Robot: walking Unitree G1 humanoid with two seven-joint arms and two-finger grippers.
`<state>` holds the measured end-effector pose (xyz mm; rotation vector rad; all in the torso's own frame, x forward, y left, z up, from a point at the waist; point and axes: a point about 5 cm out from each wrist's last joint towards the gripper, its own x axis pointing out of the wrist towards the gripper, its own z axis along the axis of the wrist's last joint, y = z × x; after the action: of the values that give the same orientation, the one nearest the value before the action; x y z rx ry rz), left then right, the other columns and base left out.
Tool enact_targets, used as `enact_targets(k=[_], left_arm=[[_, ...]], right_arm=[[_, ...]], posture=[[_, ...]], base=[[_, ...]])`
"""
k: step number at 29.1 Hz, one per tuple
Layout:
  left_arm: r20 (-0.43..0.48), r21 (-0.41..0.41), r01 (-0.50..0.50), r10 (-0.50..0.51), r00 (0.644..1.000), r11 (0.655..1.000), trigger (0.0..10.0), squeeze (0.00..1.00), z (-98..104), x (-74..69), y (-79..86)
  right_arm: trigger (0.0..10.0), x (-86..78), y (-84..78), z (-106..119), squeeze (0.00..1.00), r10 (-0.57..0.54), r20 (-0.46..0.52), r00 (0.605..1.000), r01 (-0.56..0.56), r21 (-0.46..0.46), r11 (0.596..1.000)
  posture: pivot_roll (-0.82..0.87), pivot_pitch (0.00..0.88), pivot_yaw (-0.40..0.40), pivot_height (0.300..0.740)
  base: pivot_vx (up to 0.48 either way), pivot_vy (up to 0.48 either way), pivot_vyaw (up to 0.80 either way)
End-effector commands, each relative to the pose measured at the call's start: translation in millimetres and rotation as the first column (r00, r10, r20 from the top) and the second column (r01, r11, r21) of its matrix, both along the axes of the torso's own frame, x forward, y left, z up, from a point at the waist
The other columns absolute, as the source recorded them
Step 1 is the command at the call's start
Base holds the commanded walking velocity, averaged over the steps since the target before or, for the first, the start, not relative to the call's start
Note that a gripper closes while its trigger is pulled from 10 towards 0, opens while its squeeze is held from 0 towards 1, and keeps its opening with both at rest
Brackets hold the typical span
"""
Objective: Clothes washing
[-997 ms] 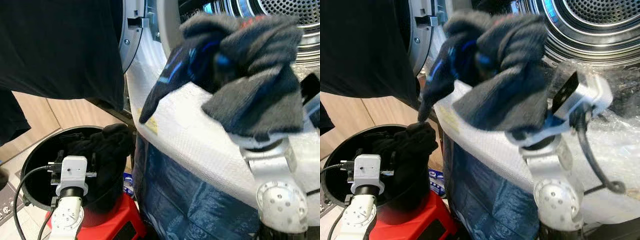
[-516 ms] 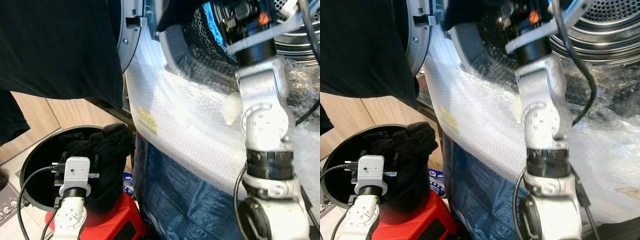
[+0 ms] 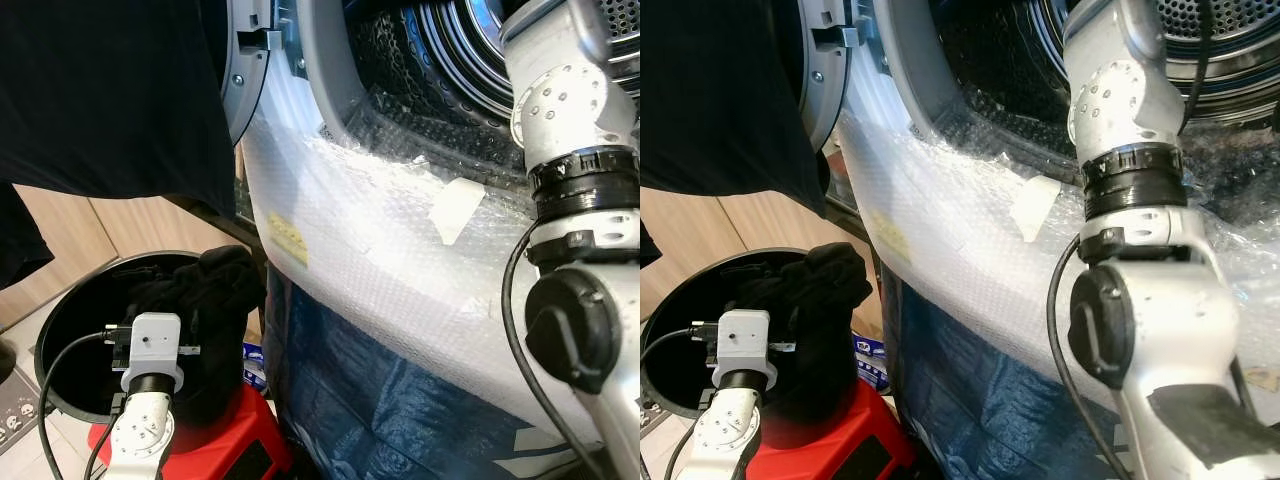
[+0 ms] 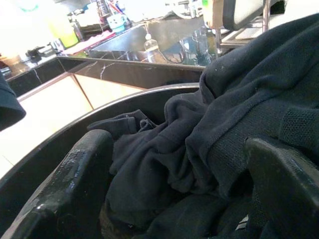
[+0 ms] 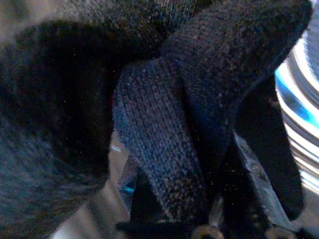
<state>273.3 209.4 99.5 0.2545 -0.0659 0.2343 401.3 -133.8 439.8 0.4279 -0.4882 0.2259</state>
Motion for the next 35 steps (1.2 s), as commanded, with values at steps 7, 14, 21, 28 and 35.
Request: enact_targets(k=[7, 14, 21, 28, 35], left_arm=[[-0.076, -0.006, 0.024, -0.024, 0.997, 1.000, 10.0, 0.00, -13, -3.3, -4.0], [-0.083, -0.005, 0.028, -0.029, 0.996, 1.000, 10.0, 0.00, -13, -3.6, -3.0], [-0.087, 0.002, 0.039, -0.038, 0.995, 0.999, 10.0, 0.00, -12, -3.5, -2.0], [-0.094, 0.002, 0.059, -0.059, 0.994, 0.998, 10.0, 0.00, -13, -4.1, -5.0], [-0.087, 0.000, 0.062, -0.062, 0.994, 0.998, 10.0, 0.00, -13, -4.6, -6.0]], right_arm=[[10.0, 14.5, -17.6, -26, 0.00, -0.272, -0.230, 0.934, 0.258, -0.090, 0.962], [10.0, 16.2, -24.3, -33, 0.00, -0.401, -0.270, 0.875, 0.377, -0.141, 0.916], [10.0, 18.5, -22.8, -40, 1.00, -0.389, -0.292, 0.874, 0.357, -0.159, 0.921], [10.0, 18.2, -19.6, -38, 1.00, -0.400, -0.256, 0.880, 0.355, -0.205, 0.912], [10.0, 19.9, -13.9, -44, 1.00, -0.387, -0.248, 0.888, 0.333, -0.234, 0.913]], posture=[[0.05, 0.106, -0.028, 0.740], [0.06, 0.114, -0.024, 0.740], [0.07, 0.108, -0.018, 0.740], [0.06, 0.095, -0.017, 0.740], [0.06, 0.082, -0.018, 0.740]], base=[[0.000, 0.000, 0.00], [0.000, 0.000, 0.00], [0.000, 0.000, 0.00], [0.000, 0.000, 0.00], [0.000, 0.000, 0.00]])
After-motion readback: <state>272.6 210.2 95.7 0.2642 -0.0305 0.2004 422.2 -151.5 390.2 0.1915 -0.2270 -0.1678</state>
